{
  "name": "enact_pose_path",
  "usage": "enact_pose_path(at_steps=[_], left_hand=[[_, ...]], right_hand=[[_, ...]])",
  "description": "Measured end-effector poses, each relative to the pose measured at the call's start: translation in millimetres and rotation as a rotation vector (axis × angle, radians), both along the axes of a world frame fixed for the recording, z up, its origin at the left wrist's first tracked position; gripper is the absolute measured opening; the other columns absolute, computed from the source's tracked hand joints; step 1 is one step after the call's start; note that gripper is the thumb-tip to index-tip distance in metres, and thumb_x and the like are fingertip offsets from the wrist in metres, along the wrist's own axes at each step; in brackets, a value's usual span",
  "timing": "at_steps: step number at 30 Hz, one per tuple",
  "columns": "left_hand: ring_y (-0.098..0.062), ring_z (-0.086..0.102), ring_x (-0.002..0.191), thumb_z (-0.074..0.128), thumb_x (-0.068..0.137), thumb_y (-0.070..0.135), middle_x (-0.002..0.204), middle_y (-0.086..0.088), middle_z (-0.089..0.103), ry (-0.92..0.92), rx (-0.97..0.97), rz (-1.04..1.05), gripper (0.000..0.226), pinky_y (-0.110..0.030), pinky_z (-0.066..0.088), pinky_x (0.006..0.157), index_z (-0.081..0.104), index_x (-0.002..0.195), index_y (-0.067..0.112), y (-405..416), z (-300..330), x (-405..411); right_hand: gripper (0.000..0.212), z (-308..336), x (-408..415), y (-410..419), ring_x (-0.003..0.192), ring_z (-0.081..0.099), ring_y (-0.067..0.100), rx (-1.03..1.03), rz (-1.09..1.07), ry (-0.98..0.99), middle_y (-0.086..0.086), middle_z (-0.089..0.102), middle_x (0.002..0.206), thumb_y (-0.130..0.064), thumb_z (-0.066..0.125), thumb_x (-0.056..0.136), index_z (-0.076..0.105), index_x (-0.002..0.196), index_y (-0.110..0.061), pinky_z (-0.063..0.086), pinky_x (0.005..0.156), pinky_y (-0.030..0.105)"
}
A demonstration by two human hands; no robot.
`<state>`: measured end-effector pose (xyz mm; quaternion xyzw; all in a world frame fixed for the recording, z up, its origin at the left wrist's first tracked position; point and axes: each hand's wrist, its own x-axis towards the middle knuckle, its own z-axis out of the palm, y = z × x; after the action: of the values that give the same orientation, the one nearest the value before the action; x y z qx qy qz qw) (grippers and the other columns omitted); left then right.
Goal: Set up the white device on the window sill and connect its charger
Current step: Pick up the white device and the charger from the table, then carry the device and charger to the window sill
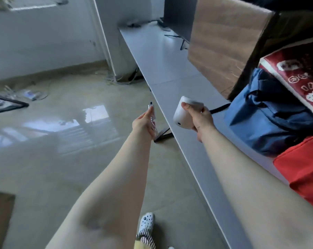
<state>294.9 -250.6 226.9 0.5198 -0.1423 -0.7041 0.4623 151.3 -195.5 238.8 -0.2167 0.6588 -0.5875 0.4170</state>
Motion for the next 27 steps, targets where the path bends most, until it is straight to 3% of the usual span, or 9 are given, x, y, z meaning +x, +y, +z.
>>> enact_pose_path(at_steps=[2,6,10,12,16,20,22,24,27], left_hand=[[-0.007,0.049,0.063,0.07,0.081,0.03,0.092,0.0,0.063,-0.04,-0.007,0.037,0.048,-0.015,0.04,0.059,0.064,0.123,0.007,-10.3,-2.4,25.6],[-0.004,0.05,0.065,0.069,0.082,0.031,0.104,-0.001,0.061,-0.041,-0.01,0.122,0.05,-0.014,0.038,0.063,0.062,0.126,0.008,-30.2,-6.8,70.2],[-0.005,0.045,0.041,0.07,0.081,0.034,0.066,0.004,0.063,-0.068,-0.01,0.168,0.051,-0.01,0.035,0.038,0.064,0.124,0.008,-60.0,-18.2,104.2],[-0.008,0.041,0.039,0.071,0.08,0.035,0.054,0.006,0.06,-0.066,-0.001,0.166,0.052,-0.01,0.034,0.036,0.064,0.123,0.008,-80.9,-22.6,119.3],[-0.01,0.046,0.055,0.07,0.08,0.035,0.071,0.003,0.059,-0.052,-0.01,0.164,0.055,-0.02,0.039,0.053,0.062,0.127,0.006,-134.9,-25.7,140.4],[-0.007,0.059,0.076,0.069,0.081,0.037,0.112,-0.003,0.069,-0.03,-0.049,0.164,0.049,-0.026,0.044,0.084,0.064,0.124,0.014,-196.2,-22.8,163.4],[-0.003,0.06,0.065,0.069,0.082,0.035,0.099,-0.001,0.069,-0.043,-0.066,0.187,0.048,-0.027,0.044,0.078,0.064,0.124,0.013,-221.5,-17.8,177.0],[-0.002,0.061,0.069,0.068,0.083,0.031,0.088,0.002,0.071,-0.049,-0.073,0.209,0.048,-0.022,0.049,0.074,0.063,0.125,0.01,-243.2,-12.2,192.0],[0.001,0.051,0.043,0.069,0.083,0.033,0.062,0.011,0.068,-0.069,-0.068,0.198,0.043,-0.012,0.039,0.038,0.066,0.122,0.016,-271.4,-7.3,213.6]], right_hand=[[0.069,-0.4,19.8,-15.6,0.105,0.058,0.021,-0.008,0.051,-0.004,0.003,0.062,0.12,-0.039,0.082,0.065,0.056,0.125,-0.017,0.05,0.099,0.046],[0.072,-1.6,63.0,-46.1,0.109,0.06,0.024,0.0,0.164,-0.016,0.001,0.063,0.116,-0.045,0.083,0.057,0.058,0.119,-0.02,0.051,0.098,0.047],[0.045,-5.1,93.0,-83.5,0.112,0.06,0.025,-0.007,0.234,-0.003,-0.001,0.064,0.113,-0.04,0.083,0.064,0.06,0.1,-0.027,0.05,0.099,0.049],[0.049,-6.6,104.8,-107.9,0.112,0.06,0.024,0.003,0.24,0.011,0.001,0.064,0.116,-0.04,0.082,0.066,0.059,0.106,-0.025,0.05,0.099,0.049],[0.042,-9.1,126.2,-160.9,0.11,0.061,0.026,0.008,0.251,0.022,0.001,0.065,0.113,-0.038,0.082,0.066,0.062,0.1,-0.025,0.05,0.099,0.051],[0.031,-5.6,148.5,-219.1,0.109,0.06,0.025,0.011,0.276,0.048,-0.001,0.064,0.108,-0.04,0.082,0.065,0.06,0.085,-0.031,0.05,0.099,0.051],[0.029,0.0,160.9,-246.0,0.11,0.06,0.025,0.006,0.276,0.048,0.0,0.064,0.111,-0.038,0.082,0.066,0.06,0.084,-0.031,0.05,0.099,0.051],[0.026,4.6,173.5,-270.3,0.11,0.06,0.026,-0.01,0.279,0.038,0.001,0.064,0.111,-0.036,0.081,0.068,0.06,0.082,-0.031,0.05,0.099,0.051],[0.029,6.1,190.9,-301.4,0.105,0.059,0.024,-0.009,0.294,0.029,0.0,0.063,0.108,-0.034,0.081,0.069,0.061,0.091,-0.029,0.05,0.099,0.05]])
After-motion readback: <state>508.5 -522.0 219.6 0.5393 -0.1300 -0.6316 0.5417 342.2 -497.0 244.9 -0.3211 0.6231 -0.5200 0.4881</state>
